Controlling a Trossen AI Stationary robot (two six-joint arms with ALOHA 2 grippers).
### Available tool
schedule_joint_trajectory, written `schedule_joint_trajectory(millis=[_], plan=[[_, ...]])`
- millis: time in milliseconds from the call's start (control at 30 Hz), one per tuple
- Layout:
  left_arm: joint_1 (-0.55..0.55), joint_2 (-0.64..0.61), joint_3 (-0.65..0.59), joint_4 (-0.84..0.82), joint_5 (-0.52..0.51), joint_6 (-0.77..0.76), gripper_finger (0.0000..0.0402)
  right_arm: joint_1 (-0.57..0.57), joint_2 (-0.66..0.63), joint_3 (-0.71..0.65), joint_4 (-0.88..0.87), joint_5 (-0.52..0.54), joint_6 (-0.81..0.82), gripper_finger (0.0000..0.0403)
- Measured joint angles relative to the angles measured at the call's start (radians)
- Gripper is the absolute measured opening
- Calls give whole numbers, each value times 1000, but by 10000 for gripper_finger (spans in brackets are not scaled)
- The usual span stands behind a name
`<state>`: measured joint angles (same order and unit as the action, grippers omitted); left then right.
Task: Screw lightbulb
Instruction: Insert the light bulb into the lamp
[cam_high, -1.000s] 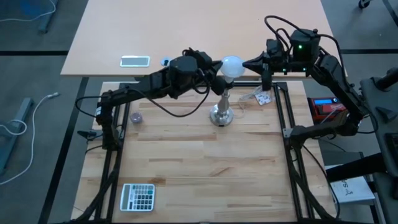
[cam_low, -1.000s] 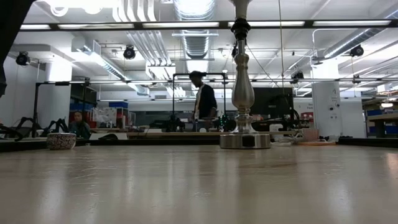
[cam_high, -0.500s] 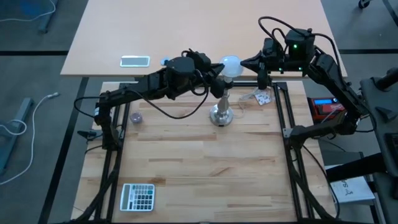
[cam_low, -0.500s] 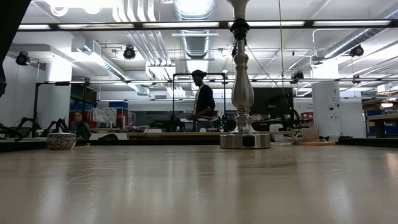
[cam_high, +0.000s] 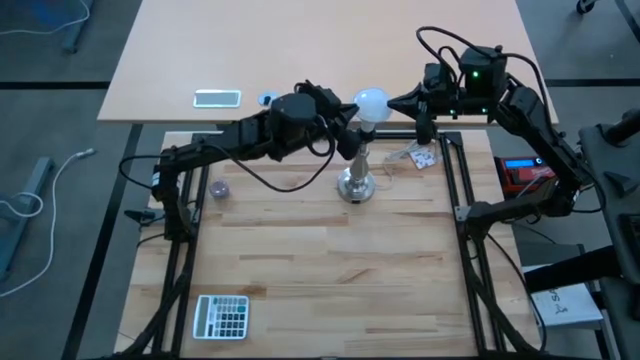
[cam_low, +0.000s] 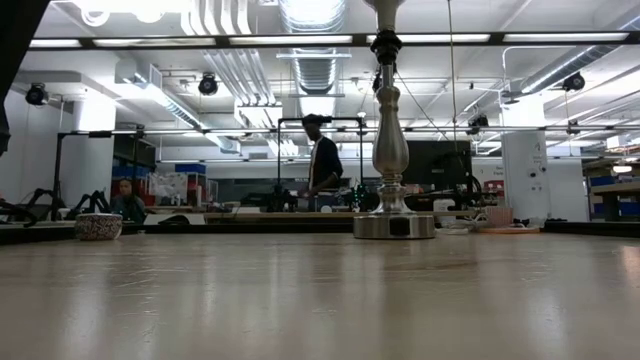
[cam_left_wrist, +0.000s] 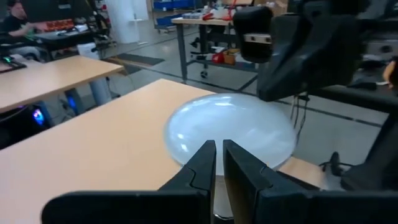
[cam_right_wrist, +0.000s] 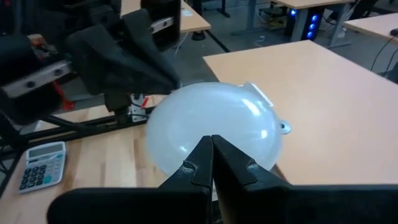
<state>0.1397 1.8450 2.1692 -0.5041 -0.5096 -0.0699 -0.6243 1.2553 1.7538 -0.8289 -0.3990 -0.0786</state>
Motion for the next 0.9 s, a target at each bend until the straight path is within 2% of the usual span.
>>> schedule_joint_trajectory(millis=[567,900], plan=[[24,-10,-7,-18,-12,-1,20,0,-4,-1,-6,-38,26,0],[-27,-35,-8,8,79,-47,20,0,-11,-4,16,-19,10,0]])
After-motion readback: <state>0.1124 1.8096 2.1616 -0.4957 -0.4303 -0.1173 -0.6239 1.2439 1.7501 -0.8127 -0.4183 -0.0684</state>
